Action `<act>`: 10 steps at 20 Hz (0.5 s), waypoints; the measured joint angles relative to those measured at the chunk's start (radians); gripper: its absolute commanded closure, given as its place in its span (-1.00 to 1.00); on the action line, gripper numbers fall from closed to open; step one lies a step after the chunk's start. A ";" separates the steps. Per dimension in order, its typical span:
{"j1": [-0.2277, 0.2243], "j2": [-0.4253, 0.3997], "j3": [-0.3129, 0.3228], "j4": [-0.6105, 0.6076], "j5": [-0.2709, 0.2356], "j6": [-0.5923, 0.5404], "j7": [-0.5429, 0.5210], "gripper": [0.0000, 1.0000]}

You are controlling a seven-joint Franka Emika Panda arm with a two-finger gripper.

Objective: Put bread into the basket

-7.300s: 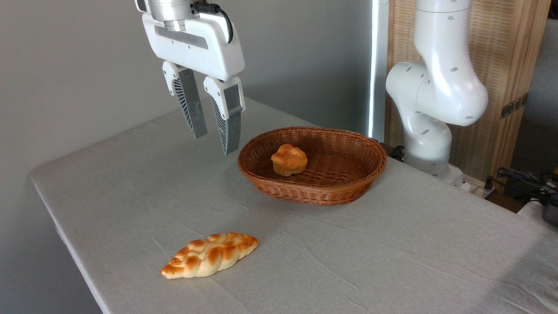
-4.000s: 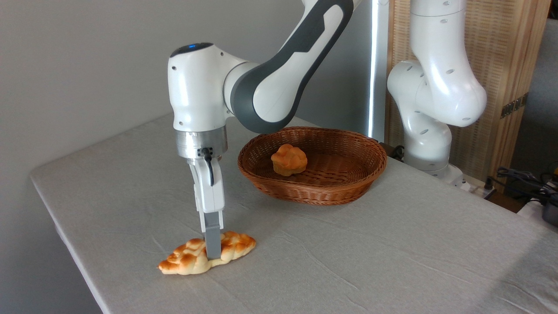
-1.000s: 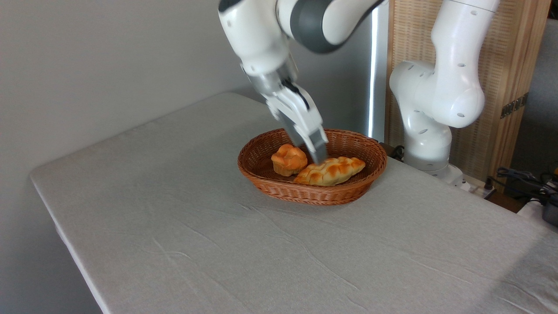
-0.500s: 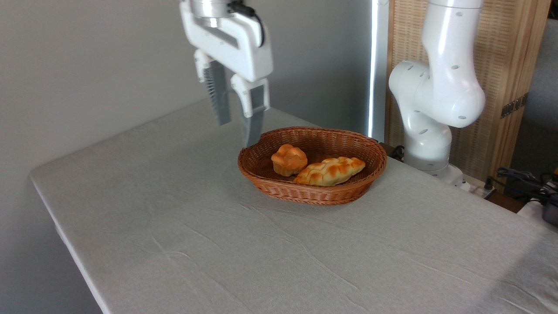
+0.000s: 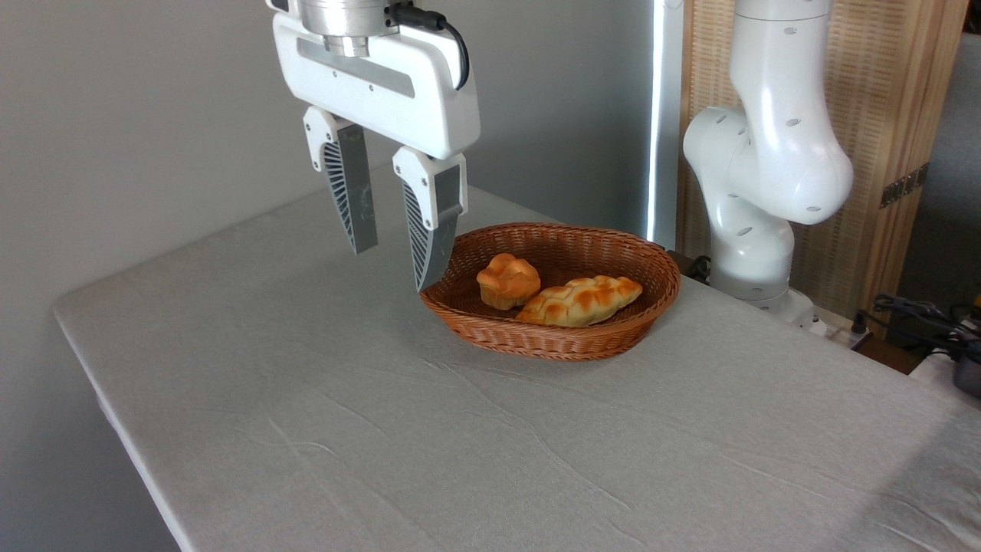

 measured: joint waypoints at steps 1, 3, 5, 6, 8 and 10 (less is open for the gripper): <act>-0.003 0.003 -0.004 0.001 0.000 0.000 -0.009 -1.00; -0.006 0.006 -0.012 0.003 0.000 0.000 -0.014 -1.00; -0.007 0.008 -0.016 0.004 0.000 0.000 -0.015 -1.00; -0.007 0.010 -0.017 0.005 0.000 0.002 -0.015 -1.00; -0.007 0.014 -0.017 0.007 0.000 0.019 -0.015 -1.00; -0.007 0.017 -0.017 0.008 0.000 0.033 -0.015 -1.00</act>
